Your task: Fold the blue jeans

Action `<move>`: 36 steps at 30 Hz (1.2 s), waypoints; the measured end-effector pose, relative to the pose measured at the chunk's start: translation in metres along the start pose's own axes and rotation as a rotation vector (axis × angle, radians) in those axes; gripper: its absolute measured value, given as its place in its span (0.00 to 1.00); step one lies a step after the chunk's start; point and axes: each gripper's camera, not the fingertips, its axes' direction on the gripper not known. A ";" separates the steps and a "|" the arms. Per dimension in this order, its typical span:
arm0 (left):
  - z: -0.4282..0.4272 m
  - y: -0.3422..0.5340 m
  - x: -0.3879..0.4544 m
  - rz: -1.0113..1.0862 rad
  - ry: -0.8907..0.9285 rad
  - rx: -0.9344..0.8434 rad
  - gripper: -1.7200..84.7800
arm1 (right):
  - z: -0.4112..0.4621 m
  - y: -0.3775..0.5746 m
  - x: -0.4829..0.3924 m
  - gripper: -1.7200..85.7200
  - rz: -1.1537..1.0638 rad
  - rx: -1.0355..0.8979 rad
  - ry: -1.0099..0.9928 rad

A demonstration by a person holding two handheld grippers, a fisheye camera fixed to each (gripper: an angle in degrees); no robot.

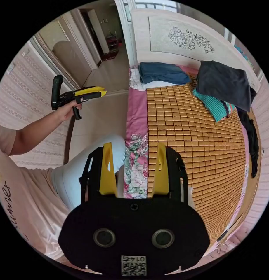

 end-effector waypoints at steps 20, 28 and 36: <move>0.166 -0.108 -0.130 -0.202 0.120 -0.225 0.13 | 0.103 -0.373 0.061 0.16 -0.079 -0.082 0.152; 0.134 -0.128 -0.108 0.016 0.049 -0.164 0.07 | 0.034 -0.365 0.101 0.05 0.005 0.033 0.053; 0.040 -0.163 -0.105 0.053 0.004 -0.003 0.01 | -0.114 -0.270 0.147 0.04 0.136 0.328 0.125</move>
